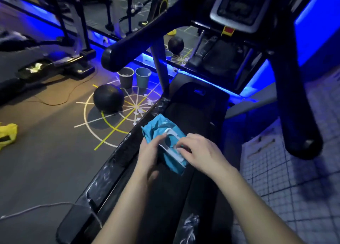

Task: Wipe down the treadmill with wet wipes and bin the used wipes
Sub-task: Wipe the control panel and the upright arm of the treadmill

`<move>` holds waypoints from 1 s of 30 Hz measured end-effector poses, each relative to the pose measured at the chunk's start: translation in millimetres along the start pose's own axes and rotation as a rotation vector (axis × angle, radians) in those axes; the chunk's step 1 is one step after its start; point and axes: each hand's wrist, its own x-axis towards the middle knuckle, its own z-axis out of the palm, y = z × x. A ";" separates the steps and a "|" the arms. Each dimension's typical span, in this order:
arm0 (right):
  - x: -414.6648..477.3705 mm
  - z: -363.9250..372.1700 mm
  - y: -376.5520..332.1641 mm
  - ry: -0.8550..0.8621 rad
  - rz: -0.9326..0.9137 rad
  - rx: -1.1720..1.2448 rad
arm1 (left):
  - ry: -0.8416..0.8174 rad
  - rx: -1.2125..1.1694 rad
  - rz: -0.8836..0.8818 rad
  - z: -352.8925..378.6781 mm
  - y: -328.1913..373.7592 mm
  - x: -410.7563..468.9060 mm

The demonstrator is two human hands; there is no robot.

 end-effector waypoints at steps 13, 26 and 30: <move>-43.9 1.0 8.3 -0.146 0.214 0.133 | -0.104 0.010 -0.113 15.3 -37.2 -24.7; -75.0 -16.8 46.0 -0.073 0.252 0.338 | -0.101 0.031 -0.166 32.8 -55.3 -28.5; -84.8 -13.5 48.1 0.095 0.282 0.296 | -0.156 0.046 -0.112 51.9 -57.1 -40.5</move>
